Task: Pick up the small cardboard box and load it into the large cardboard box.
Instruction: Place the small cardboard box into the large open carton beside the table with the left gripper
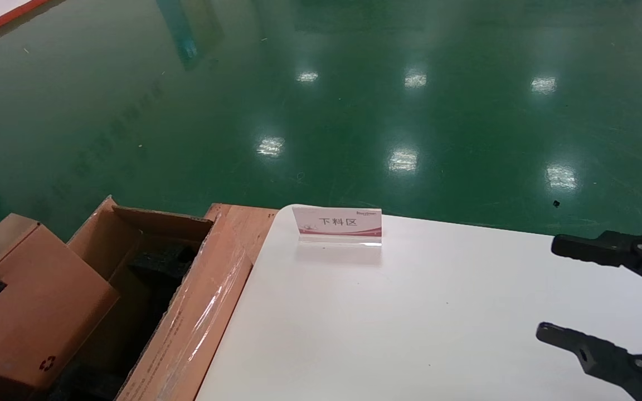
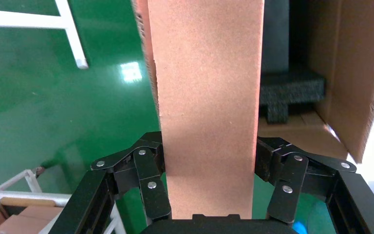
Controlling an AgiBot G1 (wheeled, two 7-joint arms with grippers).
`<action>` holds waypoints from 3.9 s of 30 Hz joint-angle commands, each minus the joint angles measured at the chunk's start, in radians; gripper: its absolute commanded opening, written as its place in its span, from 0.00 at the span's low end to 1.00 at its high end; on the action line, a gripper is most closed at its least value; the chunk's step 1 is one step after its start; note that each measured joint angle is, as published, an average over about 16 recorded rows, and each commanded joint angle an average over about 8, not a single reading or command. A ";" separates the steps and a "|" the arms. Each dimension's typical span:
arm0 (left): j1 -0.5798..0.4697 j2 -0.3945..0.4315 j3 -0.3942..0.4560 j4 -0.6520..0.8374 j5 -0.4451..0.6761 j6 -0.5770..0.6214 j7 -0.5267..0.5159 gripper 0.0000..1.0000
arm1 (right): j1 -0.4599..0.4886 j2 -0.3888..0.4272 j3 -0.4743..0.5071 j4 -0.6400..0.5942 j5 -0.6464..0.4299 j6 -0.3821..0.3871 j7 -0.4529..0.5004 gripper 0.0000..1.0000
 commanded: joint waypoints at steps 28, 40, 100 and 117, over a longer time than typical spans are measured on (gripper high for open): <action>0.173 -0.096 -0.134 -0.110 0.135 -0.066 -0.172 0.00 | 0.000 0.001 -0.002 0.000 0.001 0.001 -0.001 1.00; 0.198 -0.079 -0.121 -0.116 0.178 -0.081 -0.197 0.00 | 0.001 0.001 -0.002 0.000 0.002 0.001 -0.001 1.00; 0.380 -0.066 -0.130 -0.093 0.241 -0.310 -0.236 0.00 | 0.001 0.002 -0.006 0.000 0.004 0.002 -0.003 1.00; 0.479 -0.059 -0.108 -0.029 0.226 -0.397 -0.231 0.00 | 0.001 0.003 -0.006 0.000 0.004 0.003 -0.003 1.00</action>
